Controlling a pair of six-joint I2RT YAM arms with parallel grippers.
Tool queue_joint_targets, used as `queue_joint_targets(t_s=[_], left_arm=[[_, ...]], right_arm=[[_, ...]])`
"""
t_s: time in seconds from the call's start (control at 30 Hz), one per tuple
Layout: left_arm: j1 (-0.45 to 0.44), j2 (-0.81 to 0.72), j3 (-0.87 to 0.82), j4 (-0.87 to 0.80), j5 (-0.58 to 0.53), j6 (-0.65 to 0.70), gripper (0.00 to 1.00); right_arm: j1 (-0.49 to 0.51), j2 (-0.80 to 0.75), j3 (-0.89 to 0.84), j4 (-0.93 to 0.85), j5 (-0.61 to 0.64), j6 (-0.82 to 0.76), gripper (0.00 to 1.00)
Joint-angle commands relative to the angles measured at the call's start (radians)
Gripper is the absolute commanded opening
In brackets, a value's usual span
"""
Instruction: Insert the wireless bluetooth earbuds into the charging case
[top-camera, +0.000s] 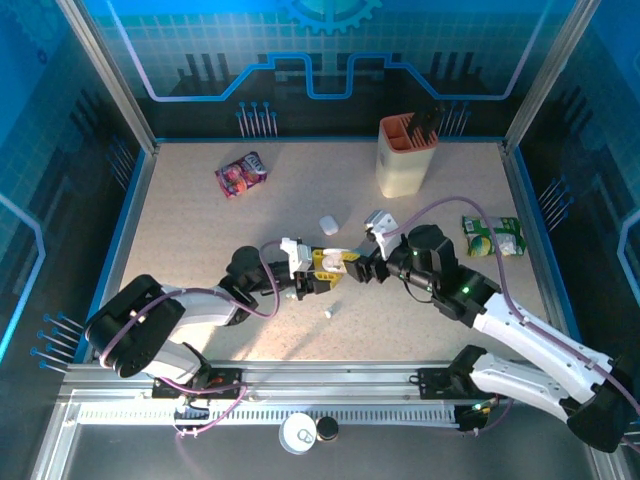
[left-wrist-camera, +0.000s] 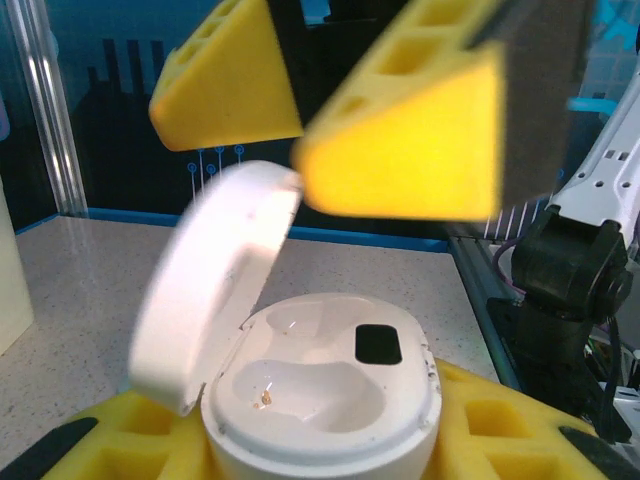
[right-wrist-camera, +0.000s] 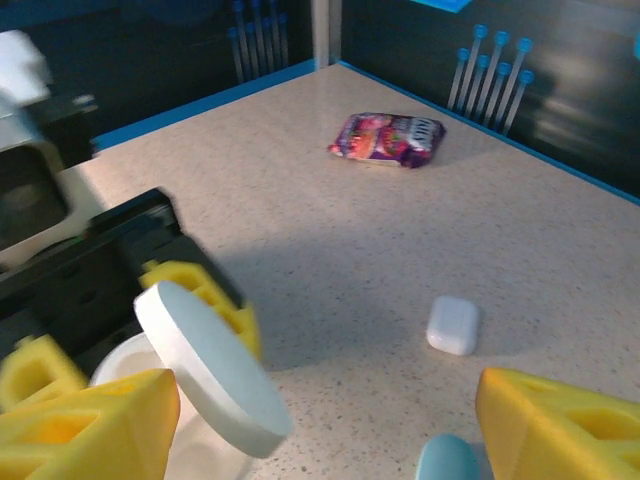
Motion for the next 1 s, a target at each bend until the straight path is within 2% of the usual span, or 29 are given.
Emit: queue_joint_targets(t_s=[0.0, 0.27, 0.53, 0.73, 0.97], left_arm=[[-0.001, -0.028, -0.017, 0.047, 0.047, 0.027, 0.27], [-0.001, -0.041, -0.036, 0.051, 0.05, 0.029, 0.27], [0.0, -0.029, -0.048, 0.066, 0.013, 0.027, 0.29], [0.001, -0.02, -0.04, 0.097, 0.034, -0.005, 0.28], [0.001, -0.032, -0.029, 0.081, 0.045, -0.016, 0.28]], right_arm=[[-0.031, -0.006, -0.008, 0.02, 0.019, 0.086, 0.77], [-0.059, -0.02, -0.005, 0.017, -0.045, 0.108, 0.77], [-0.107, -0.104, -0.065, 0.088, -0.183, 0.133, 0.78], [-0.085, -0.111, -0.094, 0.098, -0.364, -0.011, 0.78], [0.022, -0.017, -0.026, -0.009, -0.256, -0.151, 0.79]])
